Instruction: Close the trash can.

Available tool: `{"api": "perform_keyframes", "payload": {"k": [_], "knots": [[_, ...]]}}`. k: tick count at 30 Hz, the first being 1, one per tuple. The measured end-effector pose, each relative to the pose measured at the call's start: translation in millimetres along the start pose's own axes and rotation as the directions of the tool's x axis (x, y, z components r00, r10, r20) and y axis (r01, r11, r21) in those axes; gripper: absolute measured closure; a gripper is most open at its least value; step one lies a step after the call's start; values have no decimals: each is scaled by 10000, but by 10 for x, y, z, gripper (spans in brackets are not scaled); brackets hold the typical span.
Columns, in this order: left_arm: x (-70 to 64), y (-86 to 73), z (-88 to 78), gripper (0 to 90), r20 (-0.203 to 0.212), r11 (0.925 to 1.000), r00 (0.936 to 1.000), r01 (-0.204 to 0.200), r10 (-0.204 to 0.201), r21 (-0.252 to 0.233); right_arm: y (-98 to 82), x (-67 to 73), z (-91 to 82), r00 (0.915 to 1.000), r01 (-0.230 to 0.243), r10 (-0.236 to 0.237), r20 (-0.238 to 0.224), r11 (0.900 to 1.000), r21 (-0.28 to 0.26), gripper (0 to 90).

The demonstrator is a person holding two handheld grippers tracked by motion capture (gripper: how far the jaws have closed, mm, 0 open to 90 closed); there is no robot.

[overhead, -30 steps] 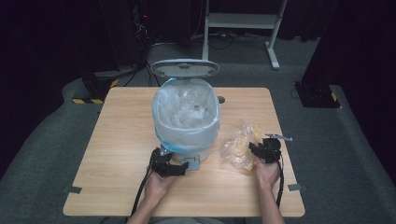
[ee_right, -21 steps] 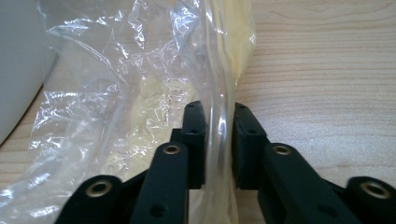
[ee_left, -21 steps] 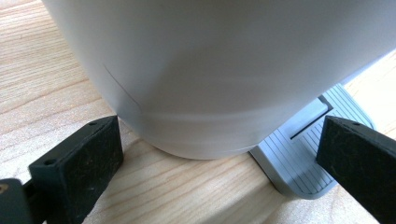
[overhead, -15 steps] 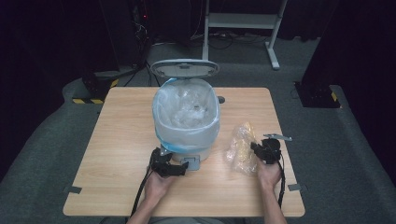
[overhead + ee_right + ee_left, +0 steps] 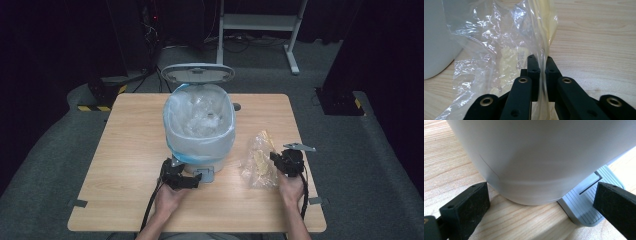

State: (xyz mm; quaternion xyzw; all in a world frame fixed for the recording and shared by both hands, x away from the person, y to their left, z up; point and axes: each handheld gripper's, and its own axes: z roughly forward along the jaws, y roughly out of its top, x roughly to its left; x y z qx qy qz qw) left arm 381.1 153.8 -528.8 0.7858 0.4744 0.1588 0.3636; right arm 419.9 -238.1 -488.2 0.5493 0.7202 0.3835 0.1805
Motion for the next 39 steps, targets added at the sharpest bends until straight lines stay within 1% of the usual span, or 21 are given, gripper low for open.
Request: {"api": "perform_keyframes", "payload": {"k": [7,10,16,18,20,22,24,25,27,28,30,33,38,39], "knots": [[0,0,0,5,1,10000,10000,5,-5,-2,76,46,-183,9990,444,-446,-64,9986,-297,870],[0,0,0,5,1,10000,10000,4,-4,1,125,78,-283,9977,666,-673,-109,9964,-518,871],[0,0,0,5,2,10000,10000,2,-2,1,212,161,-457,9949,954,-978,-238,9916,-878,873],[0,0,0,5,0,10000,10000,3,-3,-1,259,194,-530,9936,1028,-1071,-366,9892,-1042,873],[0,0,0,5,2,10000,10000,5,-5,-1,271,197,-547,9930,1071,-1119,-387,9881,-1100,873],[0,0,0,5,-1,10000,10000,5,-5,-1,307,213,-601,9921,1118,-1178,-421,9860,-1234,874],[0,0,0,5,0,10000,10000,0,0,2,341,219,-657,9913,1170,-1241,-447,9838,-1360,874],[0,0,0,5,2,10000,10000,1,-1,4,379,220,-725,9905,1218,-1299,-444,9809,-1515,875],[0,0,0,5,-3,10000,10000,2,-2,1,394,223,-750,9905,1212,-1297,-448,9800,-1580,875],[0,0,0,5,2,10000,10000,-2,2,4,451,229,-839,9896,1277,-1375,-434,9757,-1782,875],[0,0,0,5,3,10000,10000,6,-6,0,462,229,-857,9890,1310,-1411,-440,9746,-1817,875],[0,0,0,5,-1,10000,10000,1,-1,3,542,243,-960,9871,1338,-1487,-585,9693,-2061,875],[0,0,0,5,-1,10000,10000,5,-5,-1,670,317,-1082,9800,1571,-1806,-838,9599,-2321,875],[0,0,0,5,2,10000,10000,4,-4,2,722,348,-1122,9769,1638,-1913,-949,9565,-2413,875]]}}
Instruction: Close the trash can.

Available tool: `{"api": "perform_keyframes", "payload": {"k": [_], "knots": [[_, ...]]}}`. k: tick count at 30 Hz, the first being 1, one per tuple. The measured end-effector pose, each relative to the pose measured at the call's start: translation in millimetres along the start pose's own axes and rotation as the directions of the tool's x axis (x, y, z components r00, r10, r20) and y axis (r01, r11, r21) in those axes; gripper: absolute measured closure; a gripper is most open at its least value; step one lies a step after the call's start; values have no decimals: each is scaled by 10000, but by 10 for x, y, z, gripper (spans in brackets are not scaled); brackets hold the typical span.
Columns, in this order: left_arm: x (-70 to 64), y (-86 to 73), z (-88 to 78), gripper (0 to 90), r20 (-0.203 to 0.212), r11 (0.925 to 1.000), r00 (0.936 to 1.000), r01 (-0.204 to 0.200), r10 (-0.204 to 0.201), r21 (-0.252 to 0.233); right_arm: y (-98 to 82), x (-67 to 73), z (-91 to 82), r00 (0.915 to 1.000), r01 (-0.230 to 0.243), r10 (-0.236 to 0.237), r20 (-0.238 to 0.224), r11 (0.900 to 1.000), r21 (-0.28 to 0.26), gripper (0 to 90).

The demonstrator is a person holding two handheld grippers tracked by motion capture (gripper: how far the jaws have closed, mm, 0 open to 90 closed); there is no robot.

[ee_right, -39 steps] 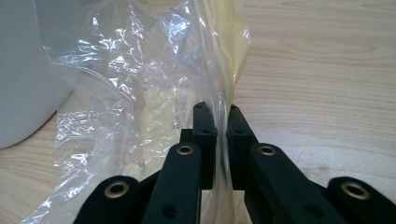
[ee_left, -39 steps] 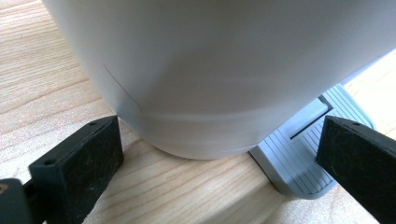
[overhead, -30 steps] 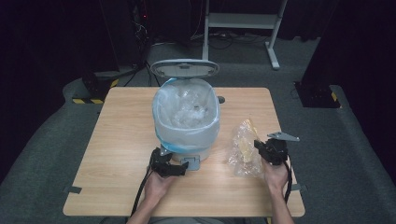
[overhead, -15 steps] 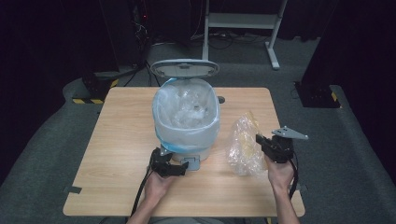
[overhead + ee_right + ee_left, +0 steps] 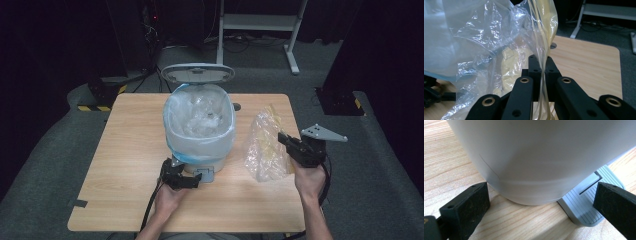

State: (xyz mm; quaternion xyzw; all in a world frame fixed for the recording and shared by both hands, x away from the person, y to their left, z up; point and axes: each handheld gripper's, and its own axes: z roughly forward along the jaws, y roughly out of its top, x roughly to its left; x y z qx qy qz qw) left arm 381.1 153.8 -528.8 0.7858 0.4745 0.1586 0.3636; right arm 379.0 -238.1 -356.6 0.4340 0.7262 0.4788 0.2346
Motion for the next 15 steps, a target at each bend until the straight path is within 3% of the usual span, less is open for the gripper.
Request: {"api": "perform_keyframes", "payload": {"k": [15], "knots": [[0,0,0,5,-1,10000,10000,-2,2,-1,438,86,-139,9927,186,-241,-1184,9987,-472,875]]}}
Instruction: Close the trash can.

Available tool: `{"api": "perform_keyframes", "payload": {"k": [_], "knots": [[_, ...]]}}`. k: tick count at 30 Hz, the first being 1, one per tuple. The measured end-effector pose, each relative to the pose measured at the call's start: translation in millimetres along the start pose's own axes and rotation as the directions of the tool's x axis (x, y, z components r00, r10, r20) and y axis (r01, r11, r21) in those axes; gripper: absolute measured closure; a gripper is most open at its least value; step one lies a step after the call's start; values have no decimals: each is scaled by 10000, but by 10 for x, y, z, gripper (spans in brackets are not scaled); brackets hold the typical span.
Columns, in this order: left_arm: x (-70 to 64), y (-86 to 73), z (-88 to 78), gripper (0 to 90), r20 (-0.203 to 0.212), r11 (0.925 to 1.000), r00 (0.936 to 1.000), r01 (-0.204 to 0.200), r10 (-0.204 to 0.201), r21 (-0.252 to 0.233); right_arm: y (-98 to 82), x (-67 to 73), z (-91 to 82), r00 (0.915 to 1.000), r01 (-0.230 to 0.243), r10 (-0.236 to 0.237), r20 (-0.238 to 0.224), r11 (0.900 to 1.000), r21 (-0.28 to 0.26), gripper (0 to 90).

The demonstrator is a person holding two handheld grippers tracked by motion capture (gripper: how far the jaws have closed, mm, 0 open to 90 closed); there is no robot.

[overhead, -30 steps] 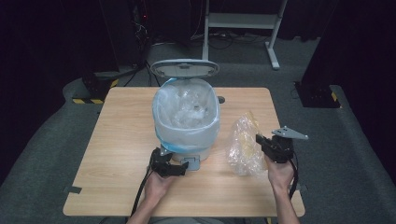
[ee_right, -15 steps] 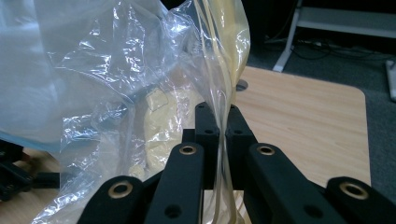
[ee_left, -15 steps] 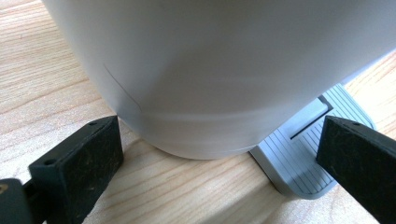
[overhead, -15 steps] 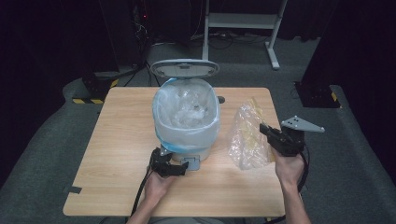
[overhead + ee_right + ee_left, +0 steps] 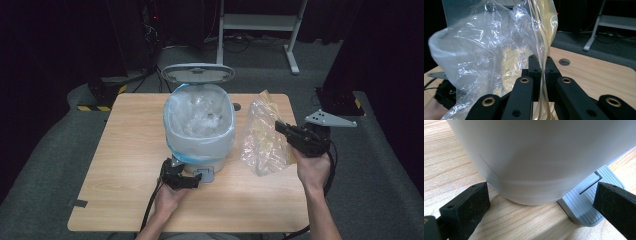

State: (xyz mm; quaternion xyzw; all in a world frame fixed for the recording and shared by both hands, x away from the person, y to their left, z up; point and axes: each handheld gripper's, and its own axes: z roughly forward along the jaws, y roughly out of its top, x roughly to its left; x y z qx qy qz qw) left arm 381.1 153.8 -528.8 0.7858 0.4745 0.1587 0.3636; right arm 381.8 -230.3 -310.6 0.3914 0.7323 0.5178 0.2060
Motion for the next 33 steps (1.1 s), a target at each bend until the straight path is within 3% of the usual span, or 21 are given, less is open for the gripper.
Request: {"api": "perform_keyframes", "payload": {"k": [8,15,25,33], "knots": [[0,0,0,5,2,10000,10000,1,-1,-1,223,105,71,9958,164,-161,-900,9999,30,876],[0,0,0,5,-1,10000,10000,-3,3,2,385,189,183,9905,383,-345,-1335,9989,258,876],[0,0,0,5,0,10000,10000,-2,2,0,615,324,501,9754,643,-428,-2161,9935,934,876],[0,0,0,5,-3,10000,10000,-7,7,5,715,386,698,9682,683,-398,-2471,9918,1077,877]]}}
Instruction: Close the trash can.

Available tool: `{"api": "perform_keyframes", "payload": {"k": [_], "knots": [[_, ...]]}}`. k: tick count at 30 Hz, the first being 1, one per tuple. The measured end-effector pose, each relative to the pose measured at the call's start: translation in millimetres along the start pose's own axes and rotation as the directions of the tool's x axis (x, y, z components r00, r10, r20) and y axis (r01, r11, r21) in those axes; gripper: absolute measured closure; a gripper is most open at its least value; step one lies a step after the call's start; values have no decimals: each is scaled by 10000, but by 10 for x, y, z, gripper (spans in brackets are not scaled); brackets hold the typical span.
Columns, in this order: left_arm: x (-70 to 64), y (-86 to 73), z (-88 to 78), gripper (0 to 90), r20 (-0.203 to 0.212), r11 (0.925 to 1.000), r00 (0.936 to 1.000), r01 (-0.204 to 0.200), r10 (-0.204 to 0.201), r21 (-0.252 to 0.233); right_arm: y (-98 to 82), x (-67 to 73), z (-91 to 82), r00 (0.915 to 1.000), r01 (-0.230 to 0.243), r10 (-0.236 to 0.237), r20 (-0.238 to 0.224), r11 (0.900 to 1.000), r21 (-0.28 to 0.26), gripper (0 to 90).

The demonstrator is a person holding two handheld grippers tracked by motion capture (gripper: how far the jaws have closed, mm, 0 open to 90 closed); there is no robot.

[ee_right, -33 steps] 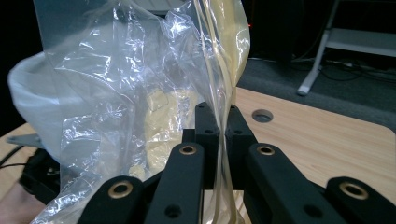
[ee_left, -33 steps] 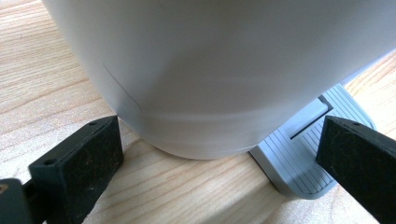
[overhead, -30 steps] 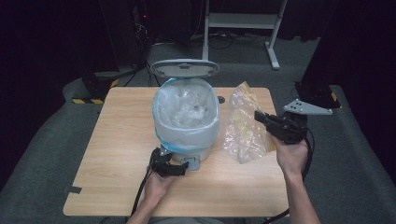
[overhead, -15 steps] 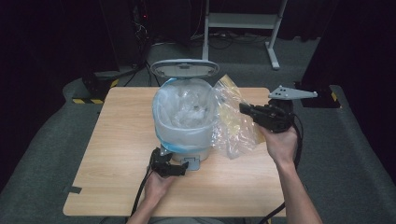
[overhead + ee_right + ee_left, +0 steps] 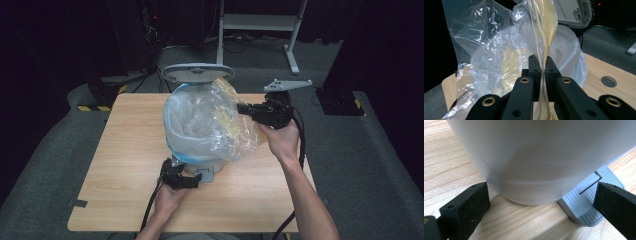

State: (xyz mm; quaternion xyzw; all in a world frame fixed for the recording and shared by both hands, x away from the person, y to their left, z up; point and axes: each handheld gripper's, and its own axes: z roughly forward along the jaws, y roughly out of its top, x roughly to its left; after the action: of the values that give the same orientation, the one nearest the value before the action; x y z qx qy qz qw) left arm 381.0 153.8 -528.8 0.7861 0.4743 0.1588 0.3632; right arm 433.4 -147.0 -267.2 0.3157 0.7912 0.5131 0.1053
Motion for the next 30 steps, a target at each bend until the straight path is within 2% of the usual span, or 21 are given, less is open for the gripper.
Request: {"api": "perform_keyframes", "payload": {"k": [8,18,23,30], "knots": [[0,0,0,5,0,10000,10000,1,-1,-2,126,13,248,9998,-22,25,-192,9999,140,879],[1,1,-2,5,9,10000,10000,-22,22,27,160,-11,458,9998,-149,153,-152,9996,219,881],[3,1,-3,5,12,10000,10000,-46,46,43,173,-14,557,9999,-103,103,-8,9995,304,881],[2,0,-2,5,12,10000,10000,-20,20,22,192,-5,738,9991,40,-65,418,9982,593,881]]}}
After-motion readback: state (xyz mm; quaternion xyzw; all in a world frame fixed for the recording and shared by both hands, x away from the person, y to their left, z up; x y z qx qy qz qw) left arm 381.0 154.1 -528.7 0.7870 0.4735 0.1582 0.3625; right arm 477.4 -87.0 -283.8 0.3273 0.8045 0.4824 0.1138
